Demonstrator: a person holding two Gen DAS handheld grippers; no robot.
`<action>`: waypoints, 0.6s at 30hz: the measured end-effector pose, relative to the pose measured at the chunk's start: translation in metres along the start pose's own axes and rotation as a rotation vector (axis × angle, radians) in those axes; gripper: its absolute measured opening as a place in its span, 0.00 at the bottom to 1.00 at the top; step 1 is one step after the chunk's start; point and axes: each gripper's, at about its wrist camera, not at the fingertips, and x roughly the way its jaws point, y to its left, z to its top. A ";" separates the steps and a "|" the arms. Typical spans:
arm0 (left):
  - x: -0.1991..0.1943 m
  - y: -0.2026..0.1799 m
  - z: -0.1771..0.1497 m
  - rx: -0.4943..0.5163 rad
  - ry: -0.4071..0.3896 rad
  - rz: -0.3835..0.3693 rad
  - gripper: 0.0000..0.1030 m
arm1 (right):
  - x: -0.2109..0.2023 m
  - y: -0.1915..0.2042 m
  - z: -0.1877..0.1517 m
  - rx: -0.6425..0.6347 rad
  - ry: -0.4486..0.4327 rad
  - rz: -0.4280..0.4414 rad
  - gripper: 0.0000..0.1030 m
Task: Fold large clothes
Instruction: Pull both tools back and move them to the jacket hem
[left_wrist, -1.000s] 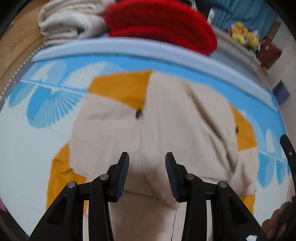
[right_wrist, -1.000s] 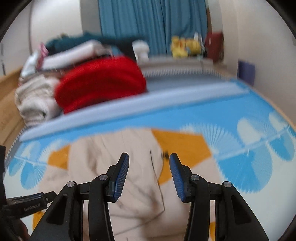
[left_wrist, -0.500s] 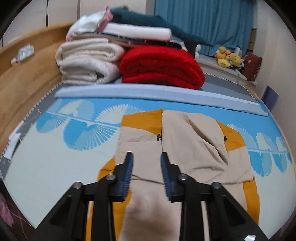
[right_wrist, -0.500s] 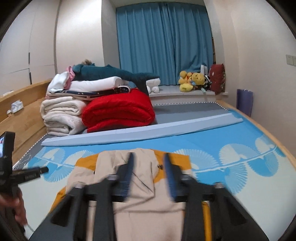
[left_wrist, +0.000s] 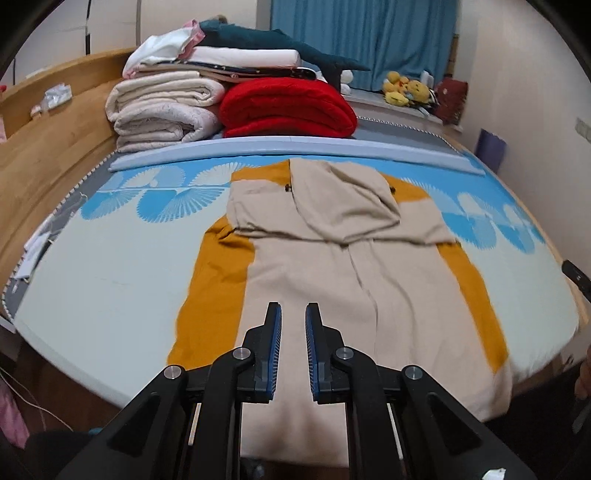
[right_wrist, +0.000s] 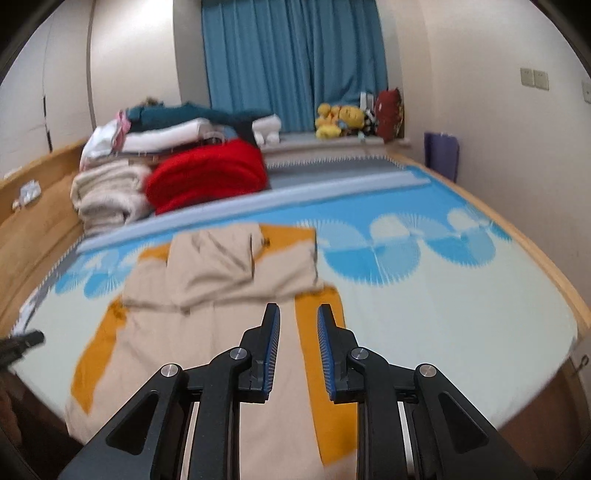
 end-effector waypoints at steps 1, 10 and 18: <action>-0.003 0.000 -0.008 0.018 -0.001 0.009 0.10 | -0.001 -0.002 -0.009 0.001 0.009 -0.007 0.22; 0.008 0.003 -0.049 0.075 0.055 0.033 0.10 | 0.013 -0.028 -0.050 0.079 0.128 -0.031 0.22; 0.049 0.033 -0.058 -0.043 0.153 0.016 0.09 | 0.038 -0.035 -0.055 0.095 0.181 -0.076 0.22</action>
